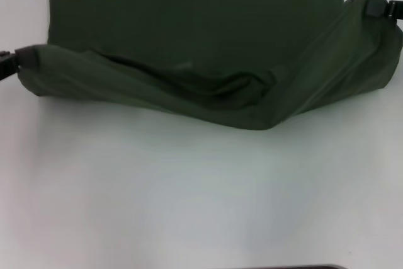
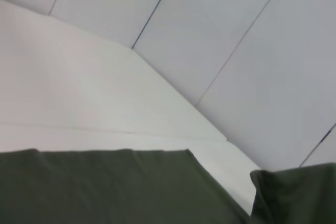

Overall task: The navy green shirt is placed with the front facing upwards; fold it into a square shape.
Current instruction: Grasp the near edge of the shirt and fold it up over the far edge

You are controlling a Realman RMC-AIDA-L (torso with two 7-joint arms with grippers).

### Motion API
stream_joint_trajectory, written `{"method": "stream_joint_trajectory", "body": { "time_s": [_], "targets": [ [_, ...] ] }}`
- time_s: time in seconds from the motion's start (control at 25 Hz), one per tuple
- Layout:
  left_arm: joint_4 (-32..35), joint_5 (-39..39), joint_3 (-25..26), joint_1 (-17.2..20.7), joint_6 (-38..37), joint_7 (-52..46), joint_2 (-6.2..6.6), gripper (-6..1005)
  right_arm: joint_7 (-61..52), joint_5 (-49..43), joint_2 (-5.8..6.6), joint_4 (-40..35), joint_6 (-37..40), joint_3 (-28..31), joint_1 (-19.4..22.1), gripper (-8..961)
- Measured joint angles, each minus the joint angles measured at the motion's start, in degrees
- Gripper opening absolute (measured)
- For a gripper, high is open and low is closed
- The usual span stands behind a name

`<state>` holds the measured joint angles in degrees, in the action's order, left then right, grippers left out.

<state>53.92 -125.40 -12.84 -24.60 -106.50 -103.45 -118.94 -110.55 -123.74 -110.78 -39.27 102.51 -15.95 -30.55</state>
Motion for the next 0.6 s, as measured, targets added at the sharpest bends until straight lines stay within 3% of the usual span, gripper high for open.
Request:
{"method": "stream_joint_trajectory", "body": {
  "time_s": [0.2,0.6],
  "targets": [
    [0.65,2.40,0.65,0.30,-0.39,-0.20,0.12,2,-0.07,0.24,-0.02,-0.02,0.22,0.29,1.04,44],
    [0.94,5.46,1.45,0.09,-1.55,-0.42,0.43,3,-1.23,0.81,1.03,-0.12,-0.25,0.00,0.12,44]
  ]
}}
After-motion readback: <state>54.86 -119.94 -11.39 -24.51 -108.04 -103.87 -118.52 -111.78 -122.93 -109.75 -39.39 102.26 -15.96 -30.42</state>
